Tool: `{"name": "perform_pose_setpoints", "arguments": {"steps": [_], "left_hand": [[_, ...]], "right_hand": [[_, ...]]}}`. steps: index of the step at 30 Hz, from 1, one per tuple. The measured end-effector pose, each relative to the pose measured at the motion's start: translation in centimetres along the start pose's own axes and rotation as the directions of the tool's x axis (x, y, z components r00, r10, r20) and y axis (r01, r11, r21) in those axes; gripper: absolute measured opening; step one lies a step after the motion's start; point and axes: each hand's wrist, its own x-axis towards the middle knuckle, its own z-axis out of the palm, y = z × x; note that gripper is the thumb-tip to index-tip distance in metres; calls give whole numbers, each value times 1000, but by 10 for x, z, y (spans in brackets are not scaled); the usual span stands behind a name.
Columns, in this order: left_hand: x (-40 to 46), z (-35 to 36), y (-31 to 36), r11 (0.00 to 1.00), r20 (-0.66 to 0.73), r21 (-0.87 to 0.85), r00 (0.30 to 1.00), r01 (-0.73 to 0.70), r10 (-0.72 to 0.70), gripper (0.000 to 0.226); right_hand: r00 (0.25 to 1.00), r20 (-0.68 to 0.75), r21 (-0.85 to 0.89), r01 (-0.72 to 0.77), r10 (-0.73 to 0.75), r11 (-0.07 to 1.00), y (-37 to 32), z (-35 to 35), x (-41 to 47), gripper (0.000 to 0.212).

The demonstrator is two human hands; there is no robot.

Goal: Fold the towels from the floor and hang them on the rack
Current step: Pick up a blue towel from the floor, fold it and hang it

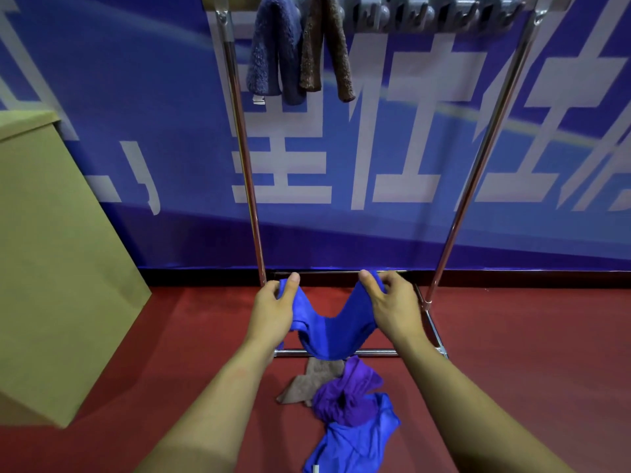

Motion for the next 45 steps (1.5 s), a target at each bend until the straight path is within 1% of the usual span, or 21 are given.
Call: {"name": "perform_pose_setpoints", "arguments": {"steps": [2, 5, 7, 12, 15, 16, 19, 21, 24, 27, 29, 31, 32, 35, 37, 39, 40, 41, 43, 44, 45], "left_hand": [[-3, 9, 0, 999, 31, -37, 999, 14, -13, 61], [-11, 21, 5, 999, 71, -35, 997, 20, -17, 42], [-16, 26, 8, 999, 111, -37, 994, 7, -3, 36], [-17, 28, 6, 997, 196, -75, 981, 25, -10, 40], [-17, 26, 4, 998, 207, -67, 978, 17, -3, 37], [-17, 26, 5, 995, 228, -88, 974, 36, -15, 35], [-19, 29, 15, 951, 303, -225, 943, 211, -138, 41], [-19, 31, 16, 938, 337, -238, 927, 251, -163, 48], [-20, 29, 17, 933, 369, -239, 914, 270, -170, 53], [-15, 25, 18, 916, 262, -282, 942, 284, -211, 49], [-7, 21, 11, 927, 106, -262, 963, 268, -248, 42], [-1, 17, 0, 929, 13, -213, 952, 302, -306, 43], [-1, 14, -3, 906, 29, -226, 932, 358, -361, 49], [-6, 12, 0, 741, 228, -404, 844, 536, -486, 66], [-10, 12, 5, 681, 318, -449, 816, 578, -483, 65], [-10, 13, 7, 665, 347, -471, 815, 580, -465, 64], [-10, 14, 8, 677, 320, -483, 832, 555, -454, 62], [-8, 15, 6, 709, 250, -490, 861, 507, -443, 59], [-3, 15, 0, 813, 7, -426, 900, 397, -436, 61], [-1, 14, -1, 863, -91, -369, 911, 344, -402, 67], [0, 12, -2, 900, -143, -313, 922, 302, -359, 73]], "right_hand": [[999, 40, 5, -8, 8, 1000, -2, 11, -3, 27], [994, 106, -15, -22, 23, 1000, -5, 25, -10, 24], [991, 134, -25, -16, 19, 1000, -8, 30, -16, 22], [985, 173, -17, -20, 22, 1000, -13, 31, -22, 21], [980, 193, 46, -58, 48, 997, -14, 30, -22, 29], [977, 206, 69, -75, 60, 995, -15, 30, -22, 33], [966, 244, 141, -127, 90, 982, -13, 29, -23, 43], [965, 251, 133, -118, 82, 984, -11, 28, -22, 47], [972, 228, 94, -73, 50, 993, -6, 25, -18, 30], [982, 185, 111, -41, 20, 993, -9, 21, -13, 9], [982, 188, 181, -44, 9, 983, -15, 18, -14, 10], [976, 216, 295, -79, 14, 952, -23, 16, -17, 15], [973, 229, 353, -103, 21, 930, -27, 16, -18, 18], [959, 284, 485, -152, 9, 862, -33, 15, -17, 28], [949, 316, 537, -184, 6, 823, -34, 15, -17, 30], [949, 313, 554, -208, 30, 806, -34, 14, -17, 27], [954, 296, 561, -211, 44, 801, -33, 13, -16, 24], [960, 271, 564, -212, 64, 798, -31, 12, -14, 22], [971, 213, 554, -212, 109, 805, -26, 8, -10, 19], [974, 192, 540, -210, 124, 815, -23, 5, -8, 19], [975, 179, 523, -207, 130, 827, -21, 2, -6, 19]]}}
